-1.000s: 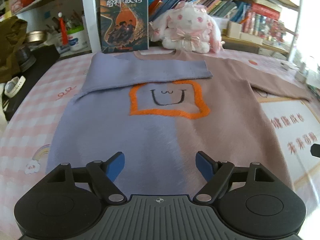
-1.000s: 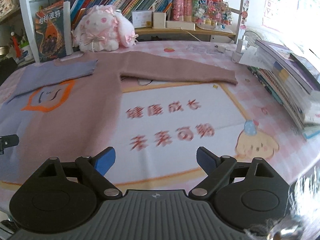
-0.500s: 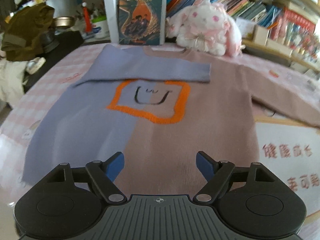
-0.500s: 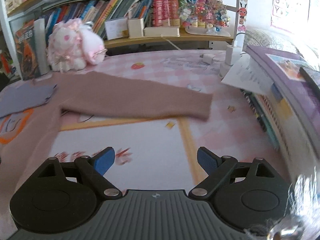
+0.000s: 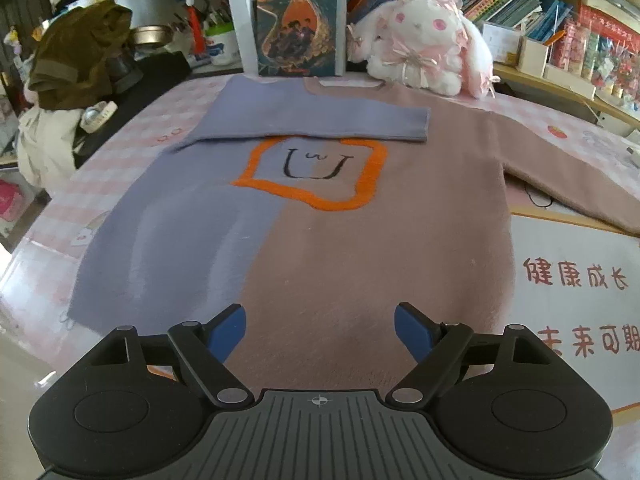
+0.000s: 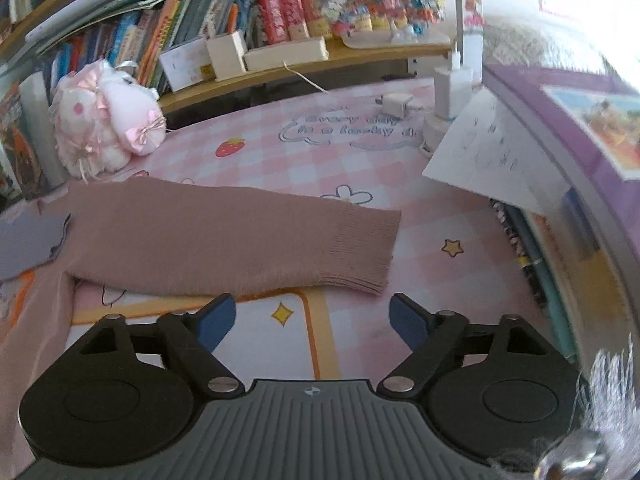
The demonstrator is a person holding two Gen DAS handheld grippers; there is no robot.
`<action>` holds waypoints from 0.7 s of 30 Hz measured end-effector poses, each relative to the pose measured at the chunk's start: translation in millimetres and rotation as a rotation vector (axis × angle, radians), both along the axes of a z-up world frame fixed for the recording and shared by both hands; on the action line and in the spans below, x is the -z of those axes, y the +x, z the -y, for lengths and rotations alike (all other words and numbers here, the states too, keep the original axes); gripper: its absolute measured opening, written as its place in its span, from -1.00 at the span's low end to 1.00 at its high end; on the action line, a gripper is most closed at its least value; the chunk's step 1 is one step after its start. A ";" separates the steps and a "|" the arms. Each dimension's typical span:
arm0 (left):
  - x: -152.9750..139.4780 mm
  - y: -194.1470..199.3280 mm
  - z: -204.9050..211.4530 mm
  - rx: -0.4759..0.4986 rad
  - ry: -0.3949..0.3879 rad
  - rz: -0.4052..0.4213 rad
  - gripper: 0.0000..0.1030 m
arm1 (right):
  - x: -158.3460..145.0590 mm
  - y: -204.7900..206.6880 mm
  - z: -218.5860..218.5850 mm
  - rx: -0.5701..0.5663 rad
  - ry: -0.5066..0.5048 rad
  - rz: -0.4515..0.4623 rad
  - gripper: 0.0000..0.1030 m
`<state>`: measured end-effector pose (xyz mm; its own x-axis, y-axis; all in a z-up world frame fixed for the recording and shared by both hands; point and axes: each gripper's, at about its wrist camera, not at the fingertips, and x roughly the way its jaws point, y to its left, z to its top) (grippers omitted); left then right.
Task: Fold clothes
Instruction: 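Move the right gripper to the pink sleeve cuff, then grasp the pink sleeve cuff with the right gripper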
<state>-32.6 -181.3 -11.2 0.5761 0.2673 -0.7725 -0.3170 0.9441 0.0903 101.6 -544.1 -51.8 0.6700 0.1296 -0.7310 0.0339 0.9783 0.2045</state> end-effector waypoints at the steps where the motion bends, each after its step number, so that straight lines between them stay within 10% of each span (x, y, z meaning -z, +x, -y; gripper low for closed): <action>1: -0.3 -1.6 -0.2 -0.006 0.003 -0.002 0.63 | 2.1 3.3 2.3 0.007 0.016 -0.005 0.49; 21: -1.9 -7.9 0.0 -0.072 0.044 -0.030 0.63 | 19.8 42.3 11.9 0.016 0.323 0.043 0.18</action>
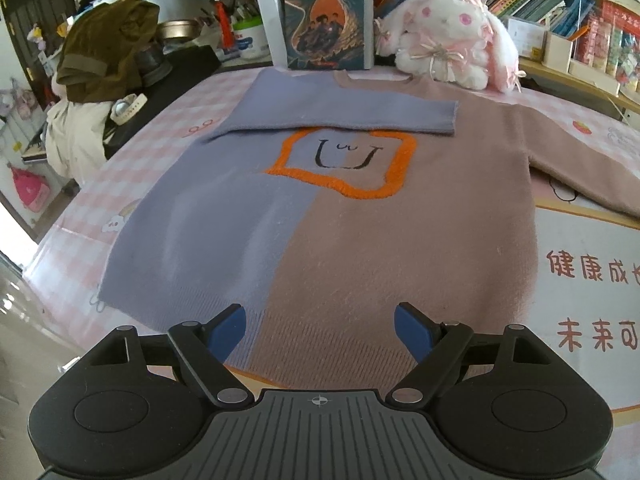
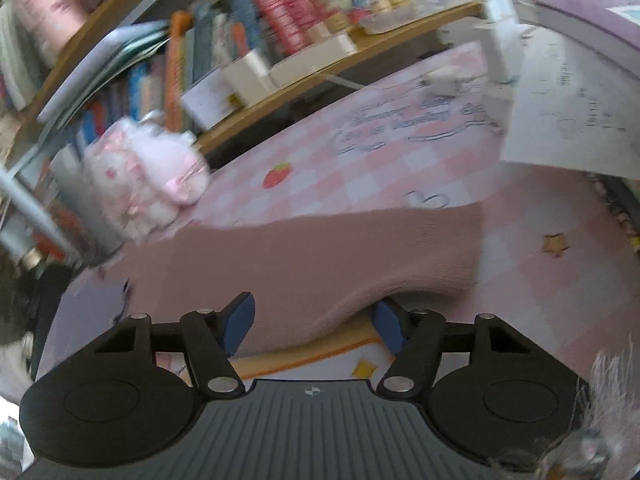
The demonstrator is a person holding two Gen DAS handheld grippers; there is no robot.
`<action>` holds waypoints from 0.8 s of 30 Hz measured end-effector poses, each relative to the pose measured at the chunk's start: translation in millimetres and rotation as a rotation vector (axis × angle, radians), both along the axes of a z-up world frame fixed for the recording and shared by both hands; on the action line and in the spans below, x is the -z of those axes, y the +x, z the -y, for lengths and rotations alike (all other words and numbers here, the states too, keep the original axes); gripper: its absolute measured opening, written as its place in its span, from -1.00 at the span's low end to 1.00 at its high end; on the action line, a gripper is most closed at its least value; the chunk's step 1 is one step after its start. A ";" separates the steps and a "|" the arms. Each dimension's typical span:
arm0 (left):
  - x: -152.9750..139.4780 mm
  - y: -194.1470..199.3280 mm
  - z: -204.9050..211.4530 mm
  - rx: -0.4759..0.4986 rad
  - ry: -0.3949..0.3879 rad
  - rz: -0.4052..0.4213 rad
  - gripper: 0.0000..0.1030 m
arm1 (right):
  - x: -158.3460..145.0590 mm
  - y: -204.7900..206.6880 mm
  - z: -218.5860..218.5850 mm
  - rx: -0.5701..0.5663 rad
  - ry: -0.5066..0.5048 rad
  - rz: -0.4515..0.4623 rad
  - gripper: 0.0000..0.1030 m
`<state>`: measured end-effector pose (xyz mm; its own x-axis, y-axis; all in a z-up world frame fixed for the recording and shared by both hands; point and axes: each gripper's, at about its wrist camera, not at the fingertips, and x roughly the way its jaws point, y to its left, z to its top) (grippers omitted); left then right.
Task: Fold clothes
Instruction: 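Grasp the pink sleeve cuff with the right gripper, then carry the pink sleeve across the sweater chest with the right gripper and release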
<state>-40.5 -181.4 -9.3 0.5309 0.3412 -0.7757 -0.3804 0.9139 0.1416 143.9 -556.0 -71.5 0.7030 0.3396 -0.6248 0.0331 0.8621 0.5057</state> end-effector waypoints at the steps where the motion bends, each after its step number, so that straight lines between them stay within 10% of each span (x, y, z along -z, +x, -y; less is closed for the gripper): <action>1: 0.4 0.4 -1.0 -0.006 -0.002 -0.001 0.63 | 0.0 2.5 5.2 0.031 0.002 -0.006 0.17; 10: 3.1 6.4 -6.7 -0.036 -0.035 0.008 0.63 | -1.2 18.2 32.8 0.111 -0.028 -0.111 -0.84; 24: 0.9 13.4 -15.9 0.007 -0.036 0.050 0.63 | -39.5 16.5 7.1 0.024 -0.059 0.026 -0.90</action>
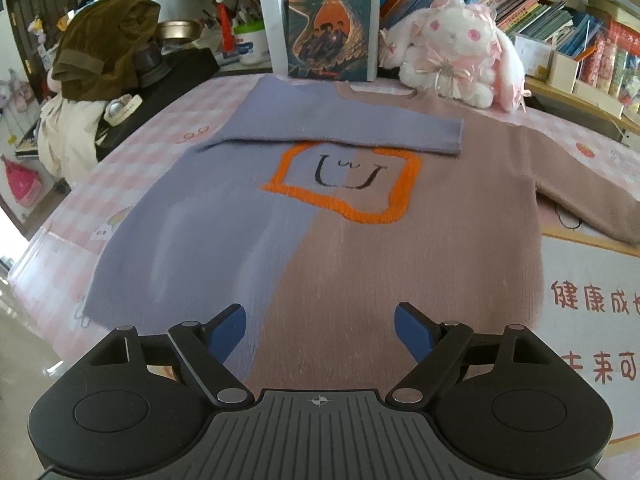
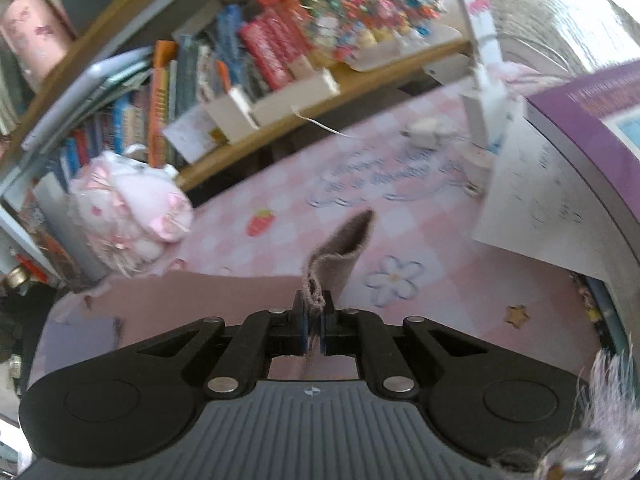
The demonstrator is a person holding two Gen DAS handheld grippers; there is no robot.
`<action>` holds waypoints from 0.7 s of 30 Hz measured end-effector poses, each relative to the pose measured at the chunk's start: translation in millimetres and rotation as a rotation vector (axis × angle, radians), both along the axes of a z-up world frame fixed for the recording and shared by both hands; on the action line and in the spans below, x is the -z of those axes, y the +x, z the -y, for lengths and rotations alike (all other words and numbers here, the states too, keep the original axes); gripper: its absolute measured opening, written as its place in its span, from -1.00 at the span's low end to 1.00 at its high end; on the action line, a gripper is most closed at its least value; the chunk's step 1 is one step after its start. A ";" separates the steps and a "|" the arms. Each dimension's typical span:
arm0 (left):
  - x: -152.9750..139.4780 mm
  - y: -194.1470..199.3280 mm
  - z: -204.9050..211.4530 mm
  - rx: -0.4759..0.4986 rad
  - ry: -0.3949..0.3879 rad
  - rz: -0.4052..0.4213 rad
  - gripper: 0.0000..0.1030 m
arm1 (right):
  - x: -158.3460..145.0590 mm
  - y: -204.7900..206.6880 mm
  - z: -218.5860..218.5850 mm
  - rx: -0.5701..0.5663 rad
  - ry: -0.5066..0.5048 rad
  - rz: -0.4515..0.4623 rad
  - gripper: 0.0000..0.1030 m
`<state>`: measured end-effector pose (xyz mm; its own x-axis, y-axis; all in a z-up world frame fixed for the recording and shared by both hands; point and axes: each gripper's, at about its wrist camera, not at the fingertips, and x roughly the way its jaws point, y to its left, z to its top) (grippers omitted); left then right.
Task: Fold clothes
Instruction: 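Carry the pink sleeve across the sweater chest with the right gripper and release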
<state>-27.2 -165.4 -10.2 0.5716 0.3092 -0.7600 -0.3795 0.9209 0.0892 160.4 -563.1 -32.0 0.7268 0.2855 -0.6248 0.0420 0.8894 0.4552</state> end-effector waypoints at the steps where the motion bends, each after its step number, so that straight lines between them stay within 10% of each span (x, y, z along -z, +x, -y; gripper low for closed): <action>1: -0.1 -0.2 -2.4 0.007 -0.001 0.006 0.63 | -4.9 -0.1 -4.9 -0.009 0.004 0.012 -0.90; 21: -13.5 -0.2 -110.1 0.382 0.013 0.168 0.65 | -80.4 -12.1 -217.6 -0.132 -0.096 0.221 -0.90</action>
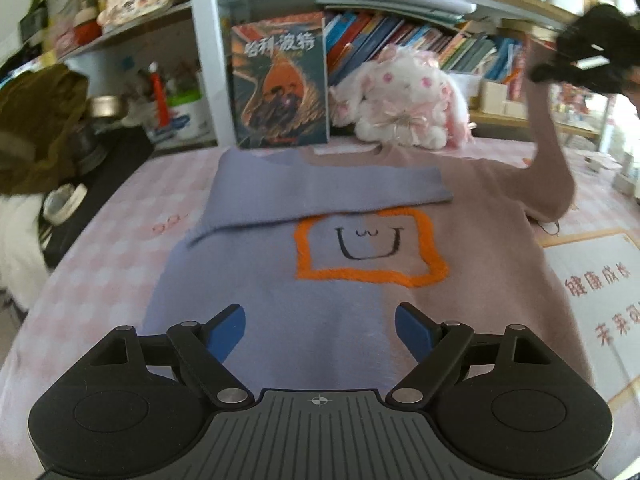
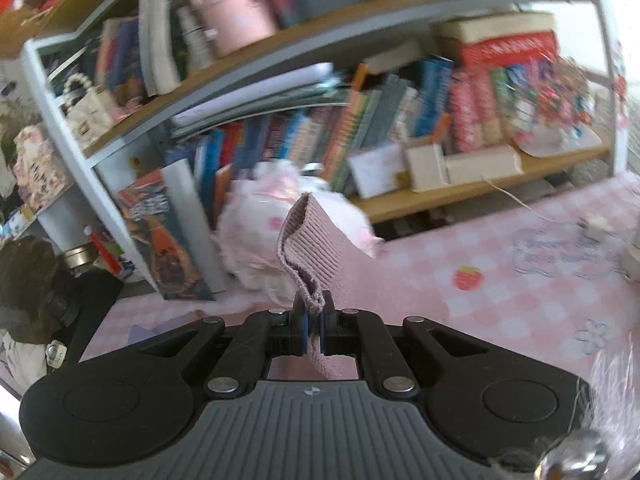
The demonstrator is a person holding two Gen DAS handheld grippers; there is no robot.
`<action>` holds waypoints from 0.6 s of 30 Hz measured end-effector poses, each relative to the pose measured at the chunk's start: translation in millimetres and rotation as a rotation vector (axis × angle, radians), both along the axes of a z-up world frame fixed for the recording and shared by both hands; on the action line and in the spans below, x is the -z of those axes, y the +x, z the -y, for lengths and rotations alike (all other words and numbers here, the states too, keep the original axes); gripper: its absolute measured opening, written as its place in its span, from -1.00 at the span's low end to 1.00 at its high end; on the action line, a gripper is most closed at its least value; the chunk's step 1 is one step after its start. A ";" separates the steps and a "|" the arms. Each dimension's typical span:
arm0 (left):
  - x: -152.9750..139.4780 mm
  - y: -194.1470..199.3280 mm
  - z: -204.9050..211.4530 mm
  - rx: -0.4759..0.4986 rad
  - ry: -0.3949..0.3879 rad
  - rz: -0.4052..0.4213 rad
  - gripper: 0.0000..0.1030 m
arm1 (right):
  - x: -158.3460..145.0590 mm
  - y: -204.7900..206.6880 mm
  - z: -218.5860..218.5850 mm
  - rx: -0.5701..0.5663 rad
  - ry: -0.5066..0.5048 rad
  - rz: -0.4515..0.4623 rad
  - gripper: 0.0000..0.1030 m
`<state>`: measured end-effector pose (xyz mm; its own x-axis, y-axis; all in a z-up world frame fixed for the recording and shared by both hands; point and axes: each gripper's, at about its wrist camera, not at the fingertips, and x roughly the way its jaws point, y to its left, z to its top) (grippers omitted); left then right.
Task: Fold clothes
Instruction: 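Carry the pink sleeve across the sweater chest with the right gripper and release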
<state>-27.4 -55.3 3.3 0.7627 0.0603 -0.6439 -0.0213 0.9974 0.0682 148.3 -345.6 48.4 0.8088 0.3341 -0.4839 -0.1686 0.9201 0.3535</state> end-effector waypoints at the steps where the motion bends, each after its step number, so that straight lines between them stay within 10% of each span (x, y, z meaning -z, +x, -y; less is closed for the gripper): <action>1: -0.5 0.2 -6.1 0.022 0.002 0.006 0.65 | -3.6 -0.5 -13.3 -0.004 -0.006 0.006 -0.90; 18: 3.3 -7.0 -81.3 0.133 -0.055 0.035 0.65 | -14.0 13.8 -163.9 -0.089 -0.111 0.020 -0.90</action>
